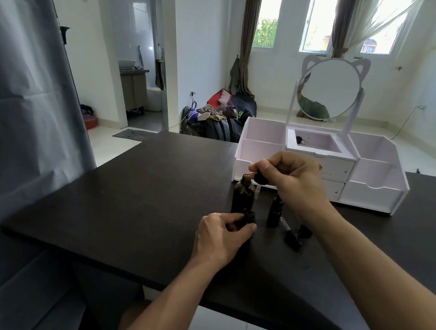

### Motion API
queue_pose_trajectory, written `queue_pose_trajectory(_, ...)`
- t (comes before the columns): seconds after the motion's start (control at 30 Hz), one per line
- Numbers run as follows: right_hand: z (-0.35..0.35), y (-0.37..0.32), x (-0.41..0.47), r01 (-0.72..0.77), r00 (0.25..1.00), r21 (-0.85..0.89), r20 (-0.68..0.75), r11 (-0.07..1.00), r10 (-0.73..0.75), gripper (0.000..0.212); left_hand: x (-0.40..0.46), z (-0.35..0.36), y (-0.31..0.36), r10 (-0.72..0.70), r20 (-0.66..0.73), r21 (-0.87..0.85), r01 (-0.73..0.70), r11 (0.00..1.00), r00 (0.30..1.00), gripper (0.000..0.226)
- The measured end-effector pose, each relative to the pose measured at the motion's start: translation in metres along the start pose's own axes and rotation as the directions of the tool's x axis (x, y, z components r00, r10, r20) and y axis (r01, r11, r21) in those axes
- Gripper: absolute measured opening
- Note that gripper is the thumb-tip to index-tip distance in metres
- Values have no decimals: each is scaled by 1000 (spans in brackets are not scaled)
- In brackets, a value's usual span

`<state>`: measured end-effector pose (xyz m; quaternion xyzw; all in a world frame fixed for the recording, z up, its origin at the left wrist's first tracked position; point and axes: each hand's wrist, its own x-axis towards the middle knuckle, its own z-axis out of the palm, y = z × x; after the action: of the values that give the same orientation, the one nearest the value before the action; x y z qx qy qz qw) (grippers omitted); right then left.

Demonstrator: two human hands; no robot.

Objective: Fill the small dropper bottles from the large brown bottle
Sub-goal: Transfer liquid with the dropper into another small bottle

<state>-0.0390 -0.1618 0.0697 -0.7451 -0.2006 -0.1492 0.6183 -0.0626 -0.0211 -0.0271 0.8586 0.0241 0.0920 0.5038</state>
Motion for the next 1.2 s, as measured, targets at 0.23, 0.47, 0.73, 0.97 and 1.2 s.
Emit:
queue_pose_trajectory(0.23, -2, 0, -1, 0, 1000, -13, 18, 1000, 1, 21, -1, 0, 0, 15, -13, 1, -15, 1000, 1000, 44)
queue_pose_trajectory(0.47, -4, -9, 3, 14, 1000, -22, 17, 1000, -13, 8, -1, 1, 0, 18, -39, -7, -19, 1000, 999, 39)
queue_pose_trajectory(0.73, -4, -10, 3, 27, 999, -48, 21, 998, -26, 7, -1, 1, 0, 14, -22, 3, -14, 1000, 1000, 45)
queue_pose_trajectory(0.97, -2, -5, 2, 16, 1000, -52, 10, 999, -16, 17, 0, 1, 0, -1, -30, 5, 1, 1000, 1000, 46)
queue_pose_trajectory(1.2, -3, -5, 2, 7, 1000, -50, 10, 999, -6, 27, -1, 0, 2, -1, -16, 6, 2, 1000, 1000, 48)
